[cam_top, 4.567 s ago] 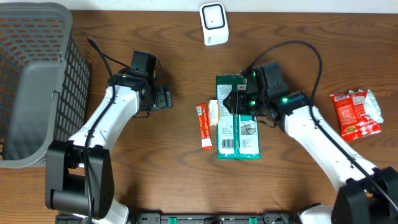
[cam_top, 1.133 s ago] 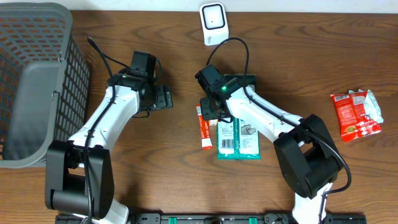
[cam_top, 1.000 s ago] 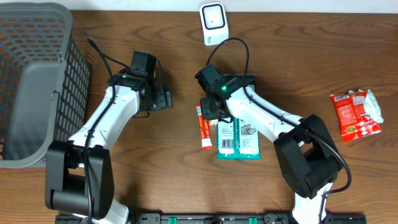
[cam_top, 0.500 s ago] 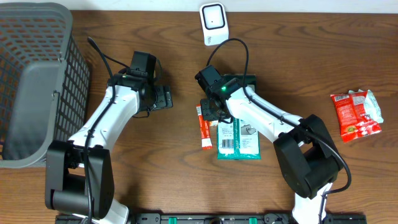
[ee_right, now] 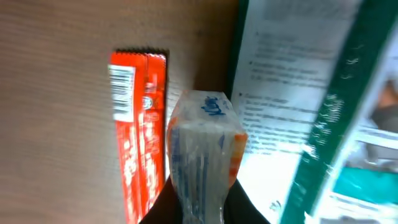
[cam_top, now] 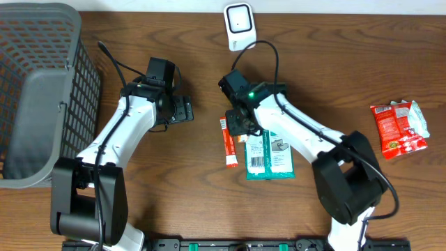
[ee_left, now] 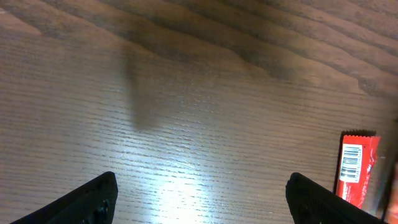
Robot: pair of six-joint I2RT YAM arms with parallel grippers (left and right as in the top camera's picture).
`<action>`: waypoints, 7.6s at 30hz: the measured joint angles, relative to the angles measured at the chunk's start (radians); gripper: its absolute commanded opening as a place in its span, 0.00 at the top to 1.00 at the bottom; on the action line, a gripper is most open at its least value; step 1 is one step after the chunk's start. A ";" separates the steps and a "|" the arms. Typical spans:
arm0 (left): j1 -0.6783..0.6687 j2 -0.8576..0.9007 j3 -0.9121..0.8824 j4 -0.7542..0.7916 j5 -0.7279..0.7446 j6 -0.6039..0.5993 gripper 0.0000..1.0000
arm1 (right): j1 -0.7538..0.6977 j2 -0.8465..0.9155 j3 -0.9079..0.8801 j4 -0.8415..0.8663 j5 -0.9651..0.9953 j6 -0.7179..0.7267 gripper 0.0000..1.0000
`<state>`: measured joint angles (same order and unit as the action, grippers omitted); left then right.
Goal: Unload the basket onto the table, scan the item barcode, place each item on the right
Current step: 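Carry the Kleenex pack up toward the white scanner with right gripper, then hold the Kleenex pack under the white scanner with right gripper, then carry the Kleenex pack to the right edge and release it, then move the right gripper back toward the gloves pack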
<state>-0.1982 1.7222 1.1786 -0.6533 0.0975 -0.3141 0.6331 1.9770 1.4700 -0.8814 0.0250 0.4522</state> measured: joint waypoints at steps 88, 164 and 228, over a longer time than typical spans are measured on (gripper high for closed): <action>0.000 0.000 0.000 0.000 0.000 0.000 0.13 | -0.278 0.673 1.085 0.216 -0.014 -0.043 0.99; 0.000 0.000 0.000 -0.008 0.000 0.000 0.13 | -0.691 0.169 0.073 -0.264 0.322 -0.274 0.36; -0.047 0.000 0.000 0.006 0.025 0.000 0.86 | -0.702 0.148 -0.024 -0.154 -0.534 -0.482 0.39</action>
<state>-0.2447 1.7218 1.1786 -0.6468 0.1226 -0.3145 -0.0692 2.1250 1.4460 -1.0359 -0.5095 -0.0299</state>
